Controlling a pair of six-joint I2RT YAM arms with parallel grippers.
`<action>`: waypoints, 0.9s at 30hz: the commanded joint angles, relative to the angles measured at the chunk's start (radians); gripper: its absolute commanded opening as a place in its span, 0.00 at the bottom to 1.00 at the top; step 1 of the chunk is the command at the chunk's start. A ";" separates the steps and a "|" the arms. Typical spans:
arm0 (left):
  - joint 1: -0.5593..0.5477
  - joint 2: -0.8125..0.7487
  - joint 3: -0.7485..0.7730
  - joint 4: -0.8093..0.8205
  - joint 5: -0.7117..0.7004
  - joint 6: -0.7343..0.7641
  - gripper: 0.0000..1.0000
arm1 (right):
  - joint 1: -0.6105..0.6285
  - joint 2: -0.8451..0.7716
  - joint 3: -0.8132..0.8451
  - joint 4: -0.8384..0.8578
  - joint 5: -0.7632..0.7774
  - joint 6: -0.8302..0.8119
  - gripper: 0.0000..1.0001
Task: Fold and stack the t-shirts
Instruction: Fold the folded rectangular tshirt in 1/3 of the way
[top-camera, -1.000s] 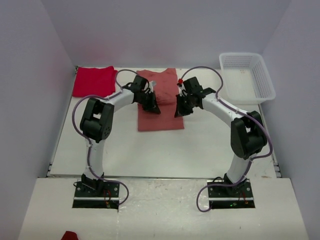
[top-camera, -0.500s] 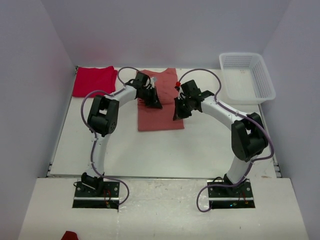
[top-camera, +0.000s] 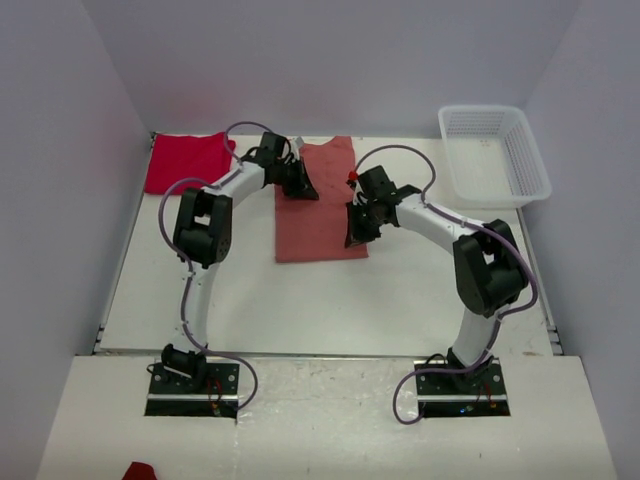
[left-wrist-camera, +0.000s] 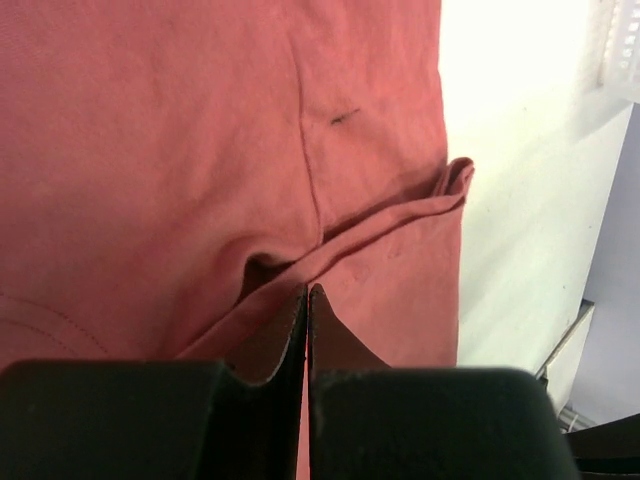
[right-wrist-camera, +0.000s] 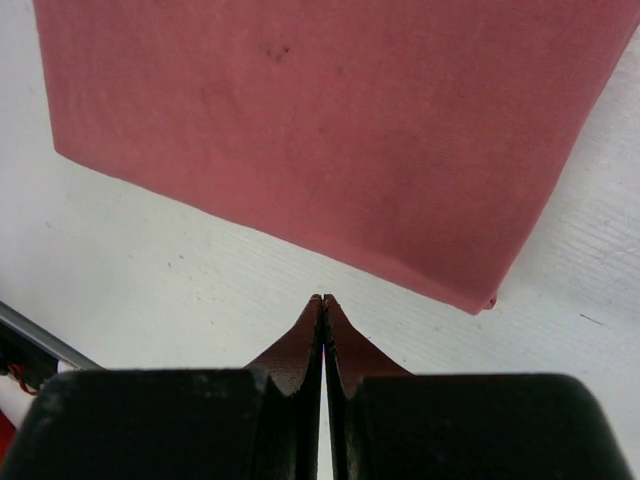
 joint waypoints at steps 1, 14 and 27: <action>0.015 0.029 0.050 -0.018 0.000 0.027 0.00 | 0.007 0.027 0.063 0.000 0.021 0.002 0.00; -0.023 -0.120 -0.091 -0.072 -0.229 0.151 0.00 | 0.005 0.297 0.389 -0.134 0.003 -0.012 0.00; -0.031 -0.172 -0.173 0.123 -0.332 0.194 0.00 | 0.007 0.351 0.402 -0.099 -0.029 -0.031 0.00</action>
